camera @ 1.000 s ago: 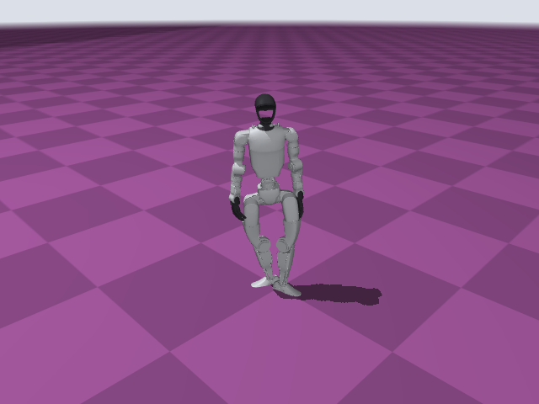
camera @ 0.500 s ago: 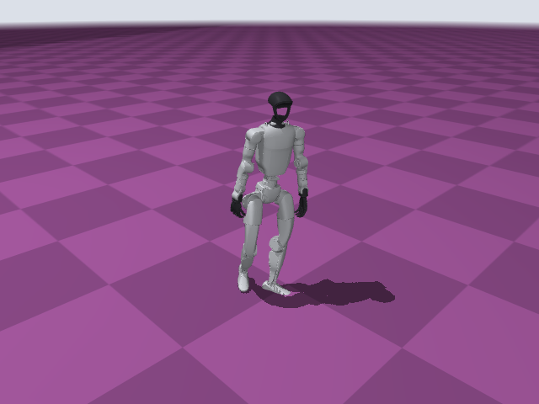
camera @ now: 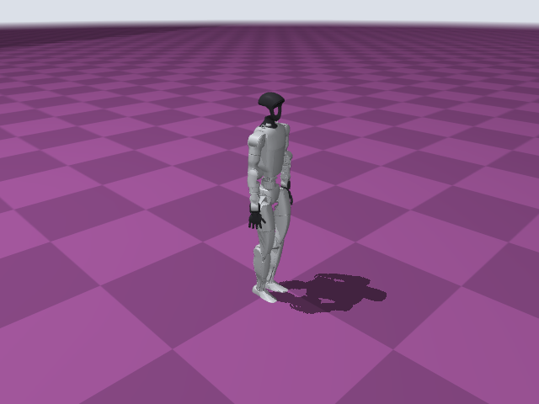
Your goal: In place motions
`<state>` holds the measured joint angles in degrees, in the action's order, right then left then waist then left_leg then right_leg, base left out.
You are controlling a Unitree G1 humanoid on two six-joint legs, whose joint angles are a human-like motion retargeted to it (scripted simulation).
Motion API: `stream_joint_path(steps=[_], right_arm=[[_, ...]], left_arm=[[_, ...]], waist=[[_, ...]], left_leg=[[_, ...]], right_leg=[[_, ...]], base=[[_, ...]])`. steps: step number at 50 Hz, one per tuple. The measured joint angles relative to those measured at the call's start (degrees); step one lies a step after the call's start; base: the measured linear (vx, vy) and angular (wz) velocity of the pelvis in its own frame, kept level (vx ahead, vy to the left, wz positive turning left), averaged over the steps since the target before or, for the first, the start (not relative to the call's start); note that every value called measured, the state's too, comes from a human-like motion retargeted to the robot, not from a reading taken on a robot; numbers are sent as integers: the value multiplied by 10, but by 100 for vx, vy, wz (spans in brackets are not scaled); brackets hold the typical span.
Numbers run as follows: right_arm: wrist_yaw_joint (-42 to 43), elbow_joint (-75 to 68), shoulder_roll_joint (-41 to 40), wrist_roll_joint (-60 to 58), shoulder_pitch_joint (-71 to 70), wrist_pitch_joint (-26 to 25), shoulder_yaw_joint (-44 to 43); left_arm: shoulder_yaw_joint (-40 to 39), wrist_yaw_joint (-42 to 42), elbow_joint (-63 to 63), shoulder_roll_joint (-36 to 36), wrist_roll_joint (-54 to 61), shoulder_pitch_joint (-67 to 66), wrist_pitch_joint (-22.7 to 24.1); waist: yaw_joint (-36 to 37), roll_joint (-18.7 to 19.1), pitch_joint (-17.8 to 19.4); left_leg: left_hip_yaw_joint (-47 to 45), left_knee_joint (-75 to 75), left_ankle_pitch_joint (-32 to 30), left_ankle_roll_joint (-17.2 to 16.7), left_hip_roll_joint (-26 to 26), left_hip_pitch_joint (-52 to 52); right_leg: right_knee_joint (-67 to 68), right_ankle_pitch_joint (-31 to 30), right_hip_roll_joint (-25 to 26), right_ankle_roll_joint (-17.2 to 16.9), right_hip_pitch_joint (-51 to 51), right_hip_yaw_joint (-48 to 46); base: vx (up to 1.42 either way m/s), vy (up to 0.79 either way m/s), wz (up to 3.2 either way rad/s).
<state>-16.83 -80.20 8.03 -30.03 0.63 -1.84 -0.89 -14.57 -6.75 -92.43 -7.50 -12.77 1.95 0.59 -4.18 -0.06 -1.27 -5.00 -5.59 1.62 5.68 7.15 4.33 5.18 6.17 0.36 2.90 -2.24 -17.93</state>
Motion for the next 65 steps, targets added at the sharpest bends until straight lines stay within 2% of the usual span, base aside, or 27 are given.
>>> stream_joint_path(steps=[8, 13, 22, 27, 38, 53, 65], right_arm=[[-44, 29, -24, 30, -14, 26, 16], [-18, 8, -22, -7, -4, 30, 30], [7, -129, 1, -34, 11, -17, 24], [11, -155, 11, -26, 31, -28, 21], [6, -142, 9, -39, 25, -29, 31], [-23, -48, -20, -29, -8, 8, 56], [-13, -82, -13, -38, 2, 5, 59]], left_arm=[[-37, 0, -46, -2, 1, -46, -11], [-49, -9, -33, -2, 1, -54, -13], [-43, -16, 3, 9, 13, -25, -11], [-31, -20, 25, 15, 16, -12, -7], [-32, -13, -2, 10, 14, -10, -6], [-40, -36, -23, 9, 6, -15, -21], [-30, -57, -7, 14, 5, -3, -21]], waist=[[8, 0, -23], [13, -3, -29], [32, -12, -35], [39, -12, -35], [44, -11, -43], [39, -9, -52], [42, -10, -57]], left_leg=[[14, 27, -9, -9, 3, -17], [32, 31, -14, -11, 7, -18], [69, 40, -29, -12, 22, -17], [87, 40, -34, -13, 28, -17], [91, 46, -35, -13, 30, -23], [84, 49, -29, -17, 25, -33], [88, 48, -29, -18, 26, -38]], right_leg=[[-12, 6, 7, 4, 13, -10], [-22, 11, 5, 2, 24, -25], [-28, 25, -3, 0, 40, -64], [-23, 35, -5, -1, 46, -79], [-20, 43, -4, -1, 50, -83], [-12, 47, -1, -3, 53, -74], [-7, 51, -1, -4, 59, -77]], base=[[10, 1, 14], [6, 3, 31], [3, 7, 40], [1, 7, 34], [1, 1, 5], [0, 0, 0], [0, 0, 0]])
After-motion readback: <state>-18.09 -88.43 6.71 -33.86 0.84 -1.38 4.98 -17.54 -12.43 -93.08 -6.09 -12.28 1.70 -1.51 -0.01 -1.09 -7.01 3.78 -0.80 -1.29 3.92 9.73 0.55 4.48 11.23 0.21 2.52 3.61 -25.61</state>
